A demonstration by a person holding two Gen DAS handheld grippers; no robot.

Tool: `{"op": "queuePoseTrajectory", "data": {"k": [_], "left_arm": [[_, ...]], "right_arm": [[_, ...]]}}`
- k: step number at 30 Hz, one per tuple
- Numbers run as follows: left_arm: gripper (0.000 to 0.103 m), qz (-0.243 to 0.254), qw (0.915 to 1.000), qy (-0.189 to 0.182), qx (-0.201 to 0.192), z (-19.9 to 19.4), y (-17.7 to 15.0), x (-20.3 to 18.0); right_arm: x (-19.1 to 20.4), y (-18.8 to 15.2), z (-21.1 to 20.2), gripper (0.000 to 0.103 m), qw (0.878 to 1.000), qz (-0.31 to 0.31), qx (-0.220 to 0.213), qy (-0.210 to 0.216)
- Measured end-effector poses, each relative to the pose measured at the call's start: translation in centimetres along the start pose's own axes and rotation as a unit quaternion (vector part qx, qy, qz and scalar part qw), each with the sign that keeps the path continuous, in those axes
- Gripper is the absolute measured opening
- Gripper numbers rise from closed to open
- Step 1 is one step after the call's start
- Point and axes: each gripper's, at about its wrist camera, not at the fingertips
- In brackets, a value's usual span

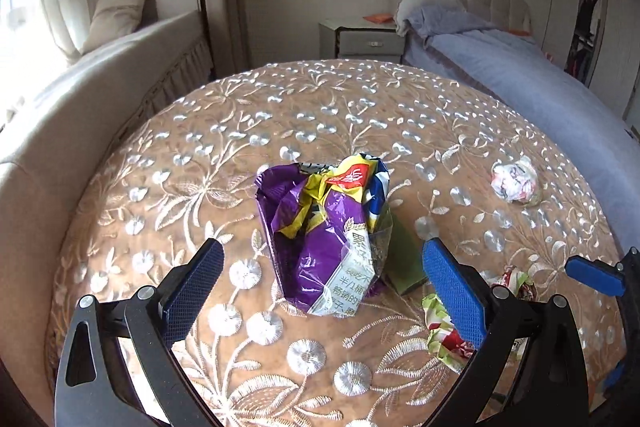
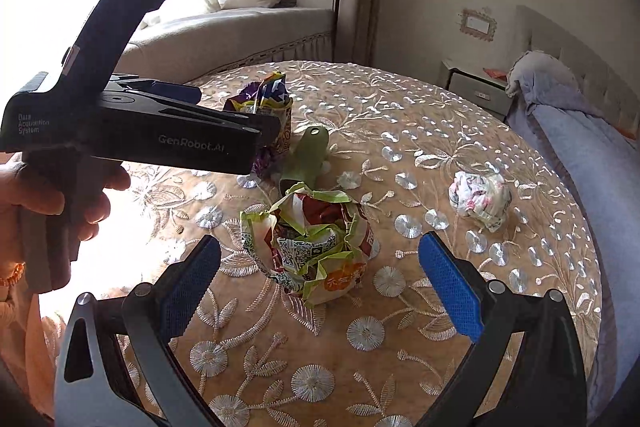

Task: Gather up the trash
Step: 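Grasp the purple snack bag with the left tool while the right tool grasps the crumpled green wrapper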

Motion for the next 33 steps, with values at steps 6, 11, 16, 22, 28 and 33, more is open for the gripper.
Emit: {"op": "queuePoseTrajectory", "data": {"k": [6, 11, 16, 22, 28, 33], "left_arm": [[0.098, -0.045, 0.9984, -0.007, 0.033, 3.0, 0.4, 1.9], [0.062, -0.071, 0.9969, -0.018, 0.028, 3.6, 0.2, 3.1], [0.057, -0.075, 0.9966, -0.024, 0.025, 2.9, -0.6, 3.1], [0.056, -0.056, 0.998, -0.028, 0.006, -0.3, -1.8, 1.7], [0.056, -0.011, 0.9992, -0.026, -0.029, -5.6, -3.5, -1.3], [0.056, 0.037, 0.9976, -0.036, -0.046, -9.2, -5.4, -5.0]], "right_arm": [[1.9, 1.2, 3.1, 0.099, 0.998, -0.036, 0.029, -0.031], [2.0, 1.0, 4.0, 0.095, 0.998, -0.038, 0.039, -0.028], [1.0, 0.8, 3.5, 0.063, 0.998, -0.018, 0.053, -0.011], [0.2, 0.0, 1.5, 0.06, 0.999, 0.01, 0.053, 0.006], [-0.4, -1.1, -2.2, 0.06, 0.999, 0.02, 0.025, -0.005], [-1.2, -2.5, -6.3, 0.06, 1.0, 0.023, 0.001, -0.02]]}}
Point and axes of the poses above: each gripper's, at about its wrist camera, not at the fingertips, and z roughly the way its jaws point, x to its left, y to its top, and after that the axes turned 11 degrees about -y, right-handed
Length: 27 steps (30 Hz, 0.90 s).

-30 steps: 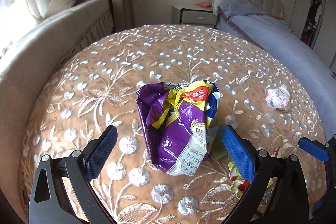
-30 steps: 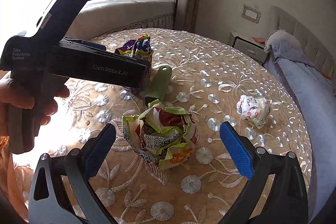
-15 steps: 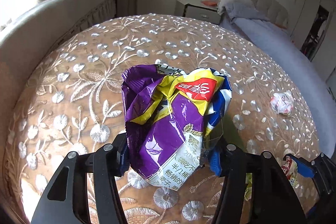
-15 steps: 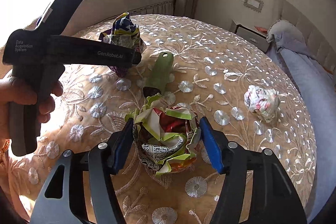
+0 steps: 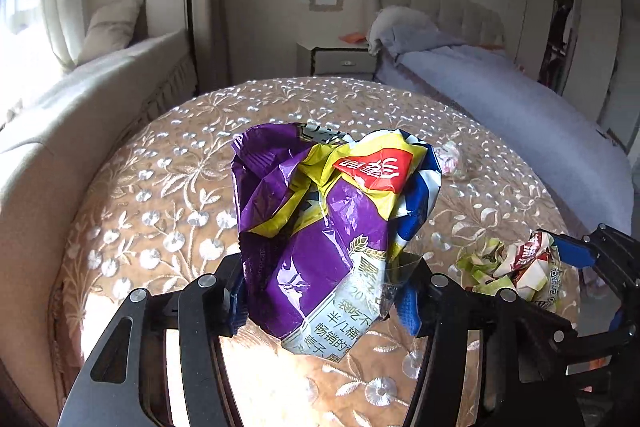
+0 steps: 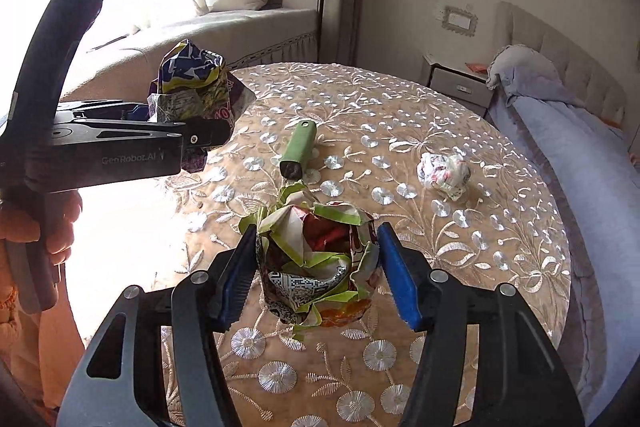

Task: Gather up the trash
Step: 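Grasp the purple snack bag with the left tool while the right tool grasps the crumpled green wrapper, then carry both items over the white bin and open both tools to drop them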

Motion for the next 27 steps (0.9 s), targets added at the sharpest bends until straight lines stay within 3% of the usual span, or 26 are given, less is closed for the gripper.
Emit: {"op": "queuePoseTrajectory", "data": {"k": [4, 14, 27], "left_arm": [[0.056, 0.047, 0.9988, -0.001, -0.015, -2.5, -1.4, -3.4], [0.056, 0.118, 0.9913, -0.056, -0.021, -6.0, -4.3, -11.4], [0.056, 0.215, 0.9688, -0.122, 0.011, -3.0, -8.5, -21.5]], "right_arm": [[-0.6, -1.2, -3.1, 0.06, 1.0, -0.005, -0.02, -0.017], [-3.7, -5.2, -10.1, 0.06, 0.996, 0.012, -0.059, -0.069], [-9.4, -13.0, -14.3, 0.06, 0.984, 0.053, -0.022, -0.166]]}}
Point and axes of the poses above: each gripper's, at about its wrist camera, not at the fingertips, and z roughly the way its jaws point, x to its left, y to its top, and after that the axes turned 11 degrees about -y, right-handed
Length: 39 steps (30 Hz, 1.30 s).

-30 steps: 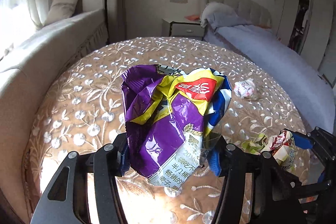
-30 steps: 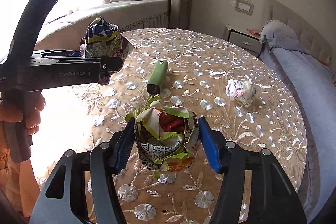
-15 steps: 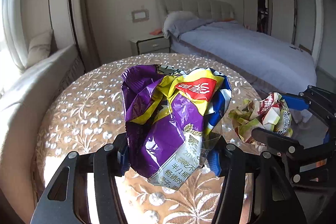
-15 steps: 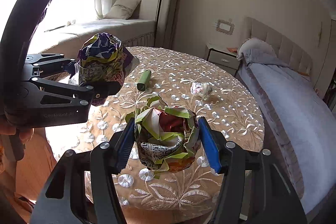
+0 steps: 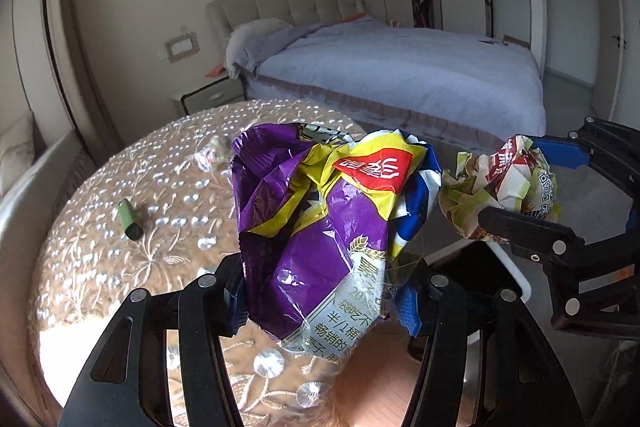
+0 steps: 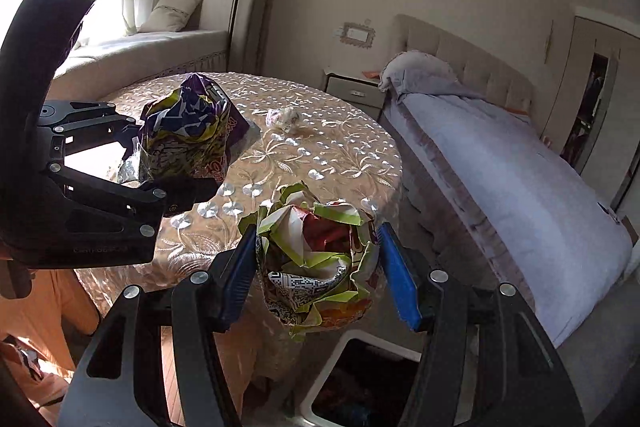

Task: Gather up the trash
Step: 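Carry both items over the white bin and open both tools to drop them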

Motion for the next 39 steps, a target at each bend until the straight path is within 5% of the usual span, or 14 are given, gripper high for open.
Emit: {"op": "queuePoseTrajectory", "data": {"k": [12, 19, 30, 31, 32, 34, 39], "left_arm": [[0.056, 0.111, 0.9871, -0.102, 0.054, 8.5, 0.5, -8.8], [0.056, 0.163, 0.9615, -0.19, 0.112, 15.6, -1.1, -12.7], [0.06, 0.181, 0.9192, -0.268, 0.225, 24.4, -4.4, -15.5], [0.07, 0.185, 0.915, -0.272, 0.234, 25.0, -4.8, -15.7], [0.095, 0.188, 0.9096, -0.276, 0.247, 25.6, -5.2, -16.0], [0.098, 0.202, 0.9041, -0.275, 0.258, 26.1, -5.8, -16.3], [0.098, 0.215, 0.8998, -0.269, 0.268, 26.4, -6.4, -16.8]], "right_arm": [[-6.4, -7.2, 2.2, 0.06, 0.992, 0.031, 0.091, -0.08], [-9.3, -13.9, 5.4, 0.06, 0.985, 0.032, 0.158, -0.056], [-9.9, -21.9, 11.0, 0.06, 0.964, 0.029, 0.263, -0.039], [-9.9, -22.3, 11.3, 0.063, 0.963, 0.028, 0.267, -0.036], [-9.9, -22.7, 11.7, 0.066, 0.961, 0.026, 0.275, -0.028], [-9.9, -23.4, 12.2, 0.099, 0.955, 0.02, 0.296, -0.012], [-8.7, -25.2, 12.2, 0.098, 0.948, -0.027, 0.318, -0.01]]}}
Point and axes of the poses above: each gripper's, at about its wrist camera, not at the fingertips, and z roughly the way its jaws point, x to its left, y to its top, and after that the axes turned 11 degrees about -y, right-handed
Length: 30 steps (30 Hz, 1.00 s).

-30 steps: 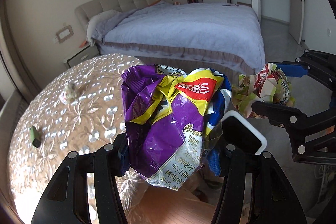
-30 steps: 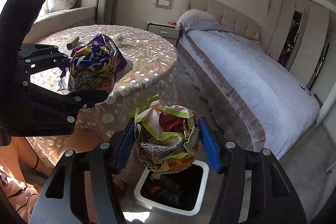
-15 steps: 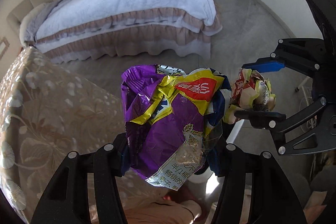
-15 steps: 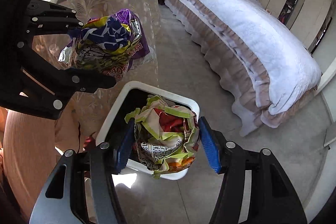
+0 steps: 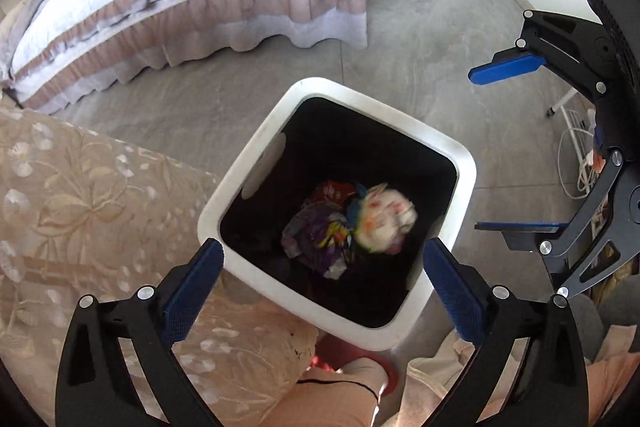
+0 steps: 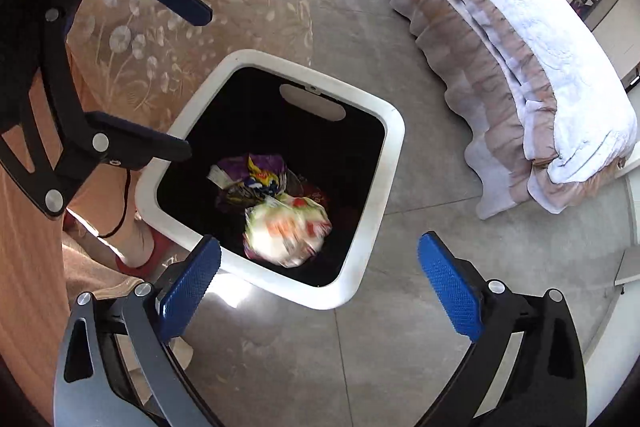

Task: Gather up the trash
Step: 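Carry both items over the white bin and open both tools to drop them, then return both tools to the table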

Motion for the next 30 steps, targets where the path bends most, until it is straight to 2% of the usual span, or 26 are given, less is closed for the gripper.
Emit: {"op": "queuePoseTrajectory", "data": {"k": [8, 13, 17, 22, 30], "left_arm": [[0.098, -0.007, 0.9997, -0.003, -0.022, -1.2, 0.6, 0.0], [0.098, -0.015, 0.9989, 0.004, -0.044, -3.3, 0.4, -0.6], [0.098, -0.017, 0.9967, 0.019, -0.077, -6.0, -0.1, -1.7], [0.098, -0.02, 0.9928, 0.047, -0.108, -9.7, -0.8, -3.1], [0.098, -0.022, 0.9845, 0.105, -0.138, -14.7, -2.4, -4.1]], "right_arm": [[-0.7, 0.1, 0.1, 0.098, 1.0, 0.016, -0.017, 0.005], [-2.6, 0.8, -1.6, 0.098, 0.997, 0.054, -0.04, 0.031], [-3.7, 1.2, -3.8, 0.098, 0.993, 0.081, -0.072, 0.037], [-4.1, 1.9, -6.4, 0.098, 0.99, 0.097, -0.103, 0.019], [-3.7, 3.0, -11.8, 0.098, 0.98, 0.087, -0.176, 0.005]]}}
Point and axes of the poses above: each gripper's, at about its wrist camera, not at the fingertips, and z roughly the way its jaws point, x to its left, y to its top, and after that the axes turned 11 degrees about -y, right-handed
